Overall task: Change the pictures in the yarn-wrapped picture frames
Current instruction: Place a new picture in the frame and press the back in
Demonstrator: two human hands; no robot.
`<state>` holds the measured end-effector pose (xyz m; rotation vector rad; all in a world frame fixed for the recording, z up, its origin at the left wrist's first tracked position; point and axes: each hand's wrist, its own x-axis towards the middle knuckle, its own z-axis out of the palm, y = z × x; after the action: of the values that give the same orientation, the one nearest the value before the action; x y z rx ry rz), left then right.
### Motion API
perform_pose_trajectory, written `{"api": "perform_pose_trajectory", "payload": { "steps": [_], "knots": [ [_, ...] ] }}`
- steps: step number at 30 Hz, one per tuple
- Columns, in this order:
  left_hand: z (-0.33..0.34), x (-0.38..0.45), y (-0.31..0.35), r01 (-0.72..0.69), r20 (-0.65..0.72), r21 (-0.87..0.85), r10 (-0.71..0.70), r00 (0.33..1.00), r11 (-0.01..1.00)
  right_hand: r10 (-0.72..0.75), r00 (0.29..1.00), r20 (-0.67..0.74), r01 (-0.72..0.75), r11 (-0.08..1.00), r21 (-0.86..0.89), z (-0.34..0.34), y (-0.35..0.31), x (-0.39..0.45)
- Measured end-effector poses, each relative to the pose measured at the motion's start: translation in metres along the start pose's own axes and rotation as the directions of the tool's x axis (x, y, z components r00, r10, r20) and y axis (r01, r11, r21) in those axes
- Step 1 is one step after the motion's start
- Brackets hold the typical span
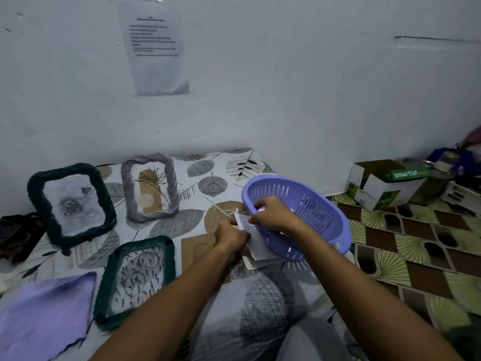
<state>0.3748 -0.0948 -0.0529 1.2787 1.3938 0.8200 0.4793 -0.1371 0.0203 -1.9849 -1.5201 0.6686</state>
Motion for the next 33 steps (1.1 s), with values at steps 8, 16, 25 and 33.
{"api": "perform_pose_trajectory", "payload": {
  "steps": [8, 16, 25, 33],
  "knots": [
    [-0.015, 0.003, 0.002, -0.089, -0.020, 0.109, 0.092, 0.996, 0.990, -0.011, 1.000, -0.006, 0.010, 0.999, -0.042, 0.017, 0.008, -0.007],
    [-0.036, 0.003, 0.018, -0.113, 0.024, -0.054, 0.114, 0.993, 0.992, 0.127, 0.987, -0.098, -0.113, 0.985, 0.132, -0.021, 0.027, 0.010],
    [-0.021, -0.004, 0.032, -0.101, 0.155, -0.165, 0.127, 0.980, 0.981, 0.328, 0.945, -0.012, -0.303, 0.858, -0.414, -0.043, 0.080, 0.035],
    [-0.020, 0.001, 0.035, -0.092, 0.159, -0.167, 0.119, 0.980, 0.982, 0.380, 0.923, 0.063, -0.321, 0.850, -0.418, -0.041, 0.084, 0.039]
  ]
}}
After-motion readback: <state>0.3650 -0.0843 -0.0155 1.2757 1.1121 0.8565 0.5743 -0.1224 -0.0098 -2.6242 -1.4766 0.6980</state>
